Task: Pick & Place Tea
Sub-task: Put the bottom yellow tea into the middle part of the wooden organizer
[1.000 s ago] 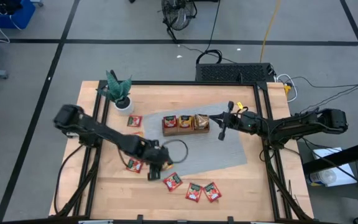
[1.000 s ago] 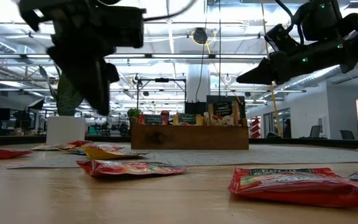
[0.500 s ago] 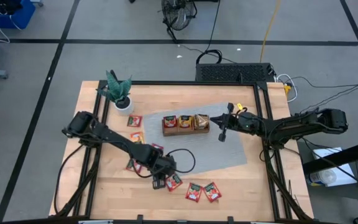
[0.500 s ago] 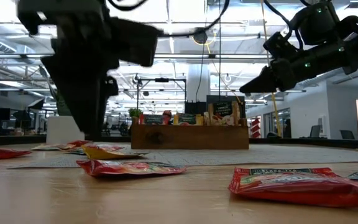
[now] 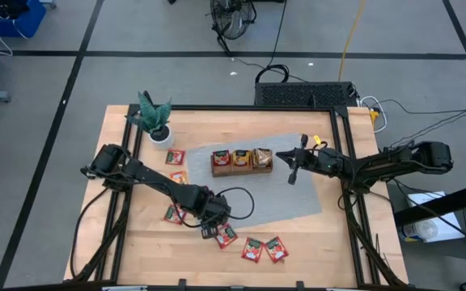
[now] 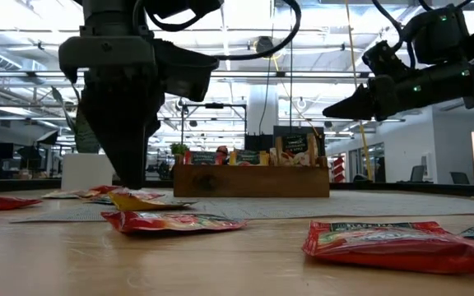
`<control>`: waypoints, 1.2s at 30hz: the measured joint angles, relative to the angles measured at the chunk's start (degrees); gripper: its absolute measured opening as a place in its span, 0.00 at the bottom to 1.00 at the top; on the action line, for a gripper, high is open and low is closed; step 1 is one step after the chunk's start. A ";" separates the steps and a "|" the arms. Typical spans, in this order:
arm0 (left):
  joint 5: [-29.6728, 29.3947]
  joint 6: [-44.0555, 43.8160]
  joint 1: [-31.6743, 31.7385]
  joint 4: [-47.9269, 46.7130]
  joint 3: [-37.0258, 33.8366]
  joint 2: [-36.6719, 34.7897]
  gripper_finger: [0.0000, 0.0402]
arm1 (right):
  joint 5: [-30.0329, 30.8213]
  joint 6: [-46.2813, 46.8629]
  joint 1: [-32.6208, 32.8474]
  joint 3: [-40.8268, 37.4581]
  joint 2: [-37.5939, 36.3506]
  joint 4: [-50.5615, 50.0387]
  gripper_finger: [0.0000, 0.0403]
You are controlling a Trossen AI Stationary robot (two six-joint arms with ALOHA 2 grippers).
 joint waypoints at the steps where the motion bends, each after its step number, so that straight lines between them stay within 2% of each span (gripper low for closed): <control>1: 0.84 0.00 0.00 0.05 0.00 0.02 0.38 | 0.00 0.01 0.00 0.00 0.00 0.00 0.00; 4: 2.49 -0.28 -0.09 0.20 0.00 0.02 0.38 | 0.00 0.00 0.00 0.00 0.00 -0.01 0.00; 25: 4.15 -3.15 0.20 0.07 0.24 4.50 0.37 | -0.04 -0.02 0.02 -0.09 0.02 -0.45 0.00; 29: 5.96 -4.03 0.49 -0.20 0.15 4.52 0.26 | -0.02 -0.02 0.00 -0.09 0.01 -0.46 0.00; 33: 10.86 -4.65 1.54 0.50 0.13 4.59 0.06 | -0.04 -0.02 0.02 -0.09 0.02 -0.47 0.00; 36: 13.73 -4.04 1.84 0.84 0.75 4.68 0.03 | -0.03 -0.02 0.01 -0.09 0.02 -0.60 0.00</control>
